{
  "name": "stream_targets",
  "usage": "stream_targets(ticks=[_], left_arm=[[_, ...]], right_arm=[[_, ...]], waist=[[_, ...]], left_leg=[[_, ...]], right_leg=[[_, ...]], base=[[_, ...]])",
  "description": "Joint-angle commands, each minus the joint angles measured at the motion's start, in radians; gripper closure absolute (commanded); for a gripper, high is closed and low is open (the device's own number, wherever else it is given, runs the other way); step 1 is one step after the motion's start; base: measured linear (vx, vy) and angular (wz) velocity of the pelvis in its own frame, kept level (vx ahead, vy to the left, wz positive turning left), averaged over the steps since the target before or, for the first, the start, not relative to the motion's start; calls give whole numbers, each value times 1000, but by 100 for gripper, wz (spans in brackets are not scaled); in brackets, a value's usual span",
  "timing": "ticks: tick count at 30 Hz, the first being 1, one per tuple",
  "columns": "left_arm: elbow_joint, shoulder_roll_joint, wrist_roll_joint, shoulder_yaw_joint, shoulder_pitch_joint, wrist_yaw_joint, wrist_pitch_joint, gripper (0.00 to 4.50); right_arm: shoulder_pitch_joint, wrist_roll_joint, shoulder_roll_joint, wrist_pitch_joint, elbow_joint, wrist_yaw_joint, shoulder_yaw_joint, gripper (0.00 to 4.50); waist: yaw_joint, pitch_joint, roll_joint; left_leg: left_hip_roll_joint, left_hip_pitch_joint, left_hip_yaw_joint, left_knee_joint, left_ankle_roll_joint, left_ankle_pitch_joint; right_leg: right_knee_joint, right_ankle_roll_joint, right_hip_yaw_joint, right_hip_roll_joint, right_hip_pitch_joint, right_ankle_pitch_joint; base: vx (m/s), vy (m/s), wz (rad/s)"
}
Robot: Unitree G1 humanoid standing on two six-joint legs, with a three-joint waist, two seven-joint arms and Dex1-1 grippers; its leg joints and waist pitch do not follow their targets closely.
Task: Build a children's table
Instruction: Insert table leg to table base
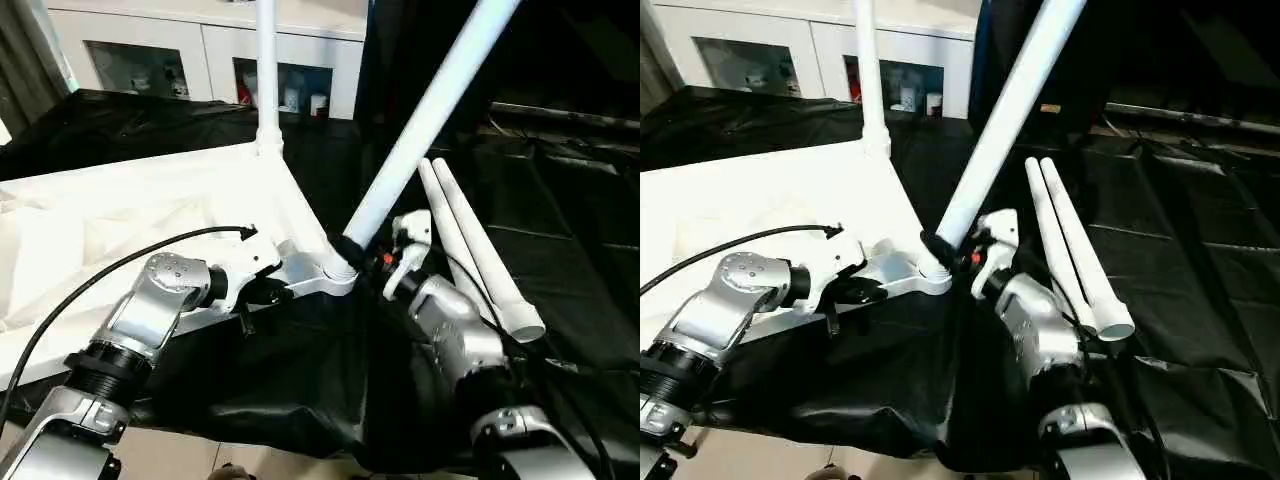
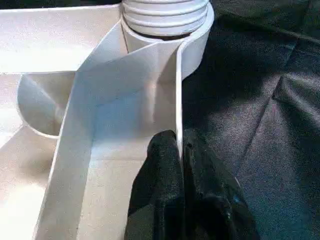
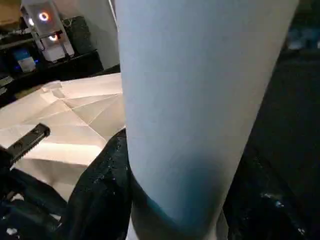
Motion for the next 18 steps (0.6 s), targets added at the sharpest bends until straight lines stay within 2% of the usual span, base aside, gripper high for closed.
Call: stream_targets(ticks=[1,7,12,15,18], left_arm=[[-1,-22,-30,24,-17,19,-37,450],[4,-25,-29,23,-18,21,-46,450],[-7,-26,-35,20,-11,7,-54,450],[-18,-20,-40,11,-5,-17,-60,450],[-24,-14,-44,6,-2,-35,-62,450]], right_arm=[[65,-96,-25,-38,85,-9,54,259],[69,-131,-20,-104,103,-14,85,259],[39,-150,-16,-107,136,-7,97,259],[13,-163,-19,-107,157,5,107,259],[-17,-169,-25,-76,165,34,119,259]], waist=[[-1,-56,4],[-5,-53,1],[-7,-52,-2],[-10,-51,0],[-11,-50,-1]], left_leg=[[24,0,-4,-72,9,-224],[22,1,-6,-74,13,-258],[23,1,-6,-75,17,-263],[23,2,-7,-75,17,-274],[24,2,-8,-76,12,-287]], right_leg=[[-87,-158,52,-78,44,-325],[-95,-140,52,-77,41,-391],[-95,-141,53,-77,40,-393],[-97,-141,52,-78,38,-415],[-100,-133,52,-78,37,-435]], base=[[0,0,0],[0,0,0],[0,0,0],[0,0,0],[0,0,0]])
